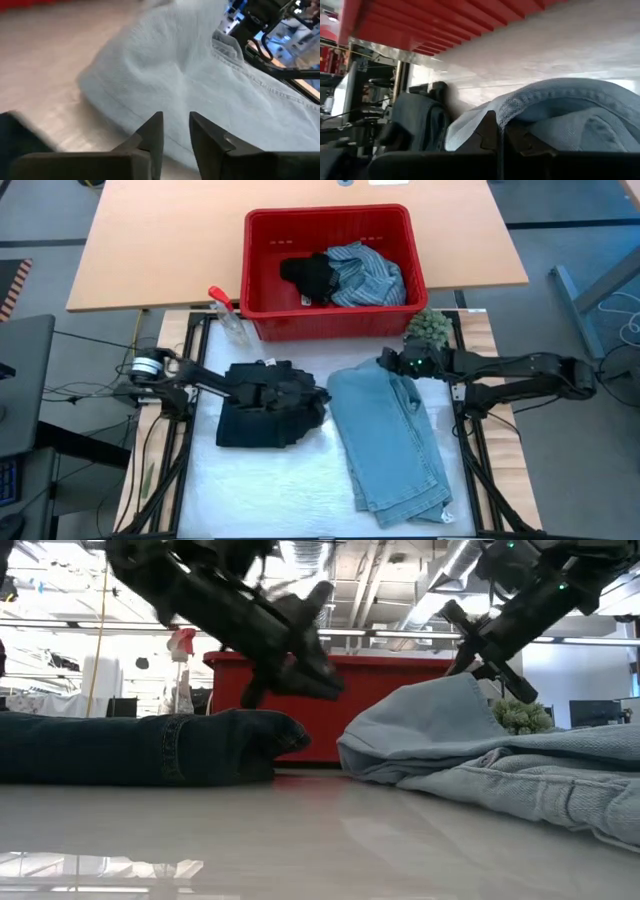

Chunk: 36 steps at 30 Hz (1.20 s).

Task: Fold Laundry from Bin
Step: Fold the light blue pants

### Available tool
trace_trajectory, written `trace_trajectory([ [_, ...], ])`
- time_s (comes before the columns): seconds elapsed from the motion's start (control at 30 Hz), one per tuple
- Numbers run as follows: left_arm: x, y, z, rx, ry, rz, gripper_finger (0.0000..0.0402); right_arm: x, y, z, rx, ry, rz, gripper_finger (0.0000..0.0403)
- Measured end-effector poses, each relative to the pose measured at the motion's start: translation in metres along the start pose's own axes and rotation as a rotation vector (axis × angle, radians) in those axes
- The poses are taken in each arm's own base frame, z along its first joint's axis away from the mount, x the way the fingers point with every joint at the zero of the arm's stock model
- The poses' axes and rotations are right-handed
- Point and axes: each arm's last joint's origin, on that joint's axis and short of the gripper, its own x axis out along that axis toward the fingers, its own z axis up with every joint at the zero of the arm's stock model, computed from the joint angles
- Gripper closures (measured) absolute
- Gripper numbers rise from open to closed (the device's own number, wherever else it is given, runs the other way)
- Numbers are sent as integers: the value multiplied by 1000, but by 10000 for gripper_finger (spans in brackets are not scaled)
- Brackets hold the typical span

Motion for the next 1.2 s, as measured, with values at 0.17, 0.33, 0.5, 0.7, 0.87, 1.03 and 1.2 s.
trace_trajectory([
  [0.17, 21, -4, 18, 142, -4, -5, 256, -5, 1, 3, -34, 11, 22, 373],
  [0.33, 31, -9, 58, 344, -4, 47, 186, -13, 3, 7, -177, 90, 107, 329],
  [0.5, 54, 7, 89, 411, 127, 31, 152, -30, 2, 17, -279, 56, 152, 285],
  [0.7, 88, 29, 108, 468, 233, -148, 150, -49, -6, 25, -302, 26, 133, 233],
  [0.87, 108, 51, 100, 494, 366, -198, 150, -66, -2, 18, -315, 103, 256, 198],
  [1.03, 123, 68, 92, 475, 408, -188, 150, -82, 4, -1, -342, 233, 378, 185],
  [1.2, 143, 69, 78, 405, 456, -241, 150, -98, 13, -30, -479, 475, 577, 184],
])
